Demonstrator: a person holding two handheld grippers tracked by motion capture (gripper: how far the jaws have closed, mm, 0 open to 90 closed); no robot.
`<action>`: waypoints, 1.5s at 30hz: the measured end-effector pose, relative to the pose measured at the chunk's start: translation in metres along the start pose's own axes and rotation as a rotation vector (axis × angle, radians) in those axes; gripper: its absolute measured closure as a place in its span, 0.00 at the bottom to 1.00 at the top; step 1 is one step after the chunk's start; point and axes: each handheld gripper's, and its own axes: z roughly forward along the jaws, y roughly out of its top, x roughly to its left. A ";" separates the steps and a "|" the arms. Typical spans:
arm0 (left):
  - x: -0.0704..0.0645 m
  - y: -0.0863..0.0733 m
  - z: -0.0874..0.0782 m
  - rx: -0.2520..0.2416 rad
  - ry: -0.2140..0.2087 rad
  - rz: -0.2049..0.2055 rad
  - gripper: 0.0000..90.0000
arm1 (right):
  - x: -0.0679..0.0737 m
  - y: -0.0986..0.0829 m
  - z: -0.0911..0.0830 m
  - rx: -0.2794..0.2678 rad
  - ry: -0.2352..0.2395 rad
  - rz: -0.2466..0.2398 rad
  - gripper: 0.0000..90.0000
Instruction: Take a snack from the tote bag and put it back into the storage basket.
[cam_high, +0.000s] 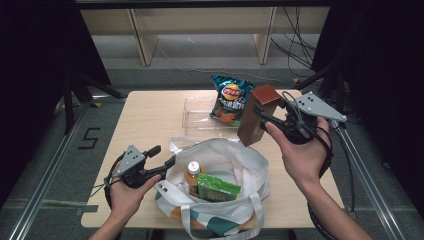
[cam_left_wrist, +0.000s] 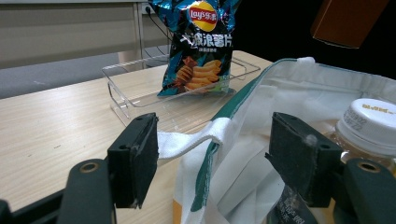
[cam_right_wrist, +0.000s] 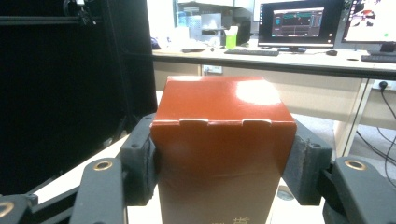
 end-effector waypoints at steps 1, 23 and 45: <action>0.000 0.000 0.000 0.000 0.000 0.000 0.36 | -0.001 0.000 0.001 -0.002 0.004 -0.001 0.44; 0.000 0.000 0.001 -0.015 -0.010 -0.002 0.36 | -0.011 0.004 0.022 0.003 -0.050 0.000 0.44; 0.000 0.002 -0.002 -0.022 0.008 -0.001 0.37 | -0.018 0.008 0.051 0.007 -0.082 0.019 0.44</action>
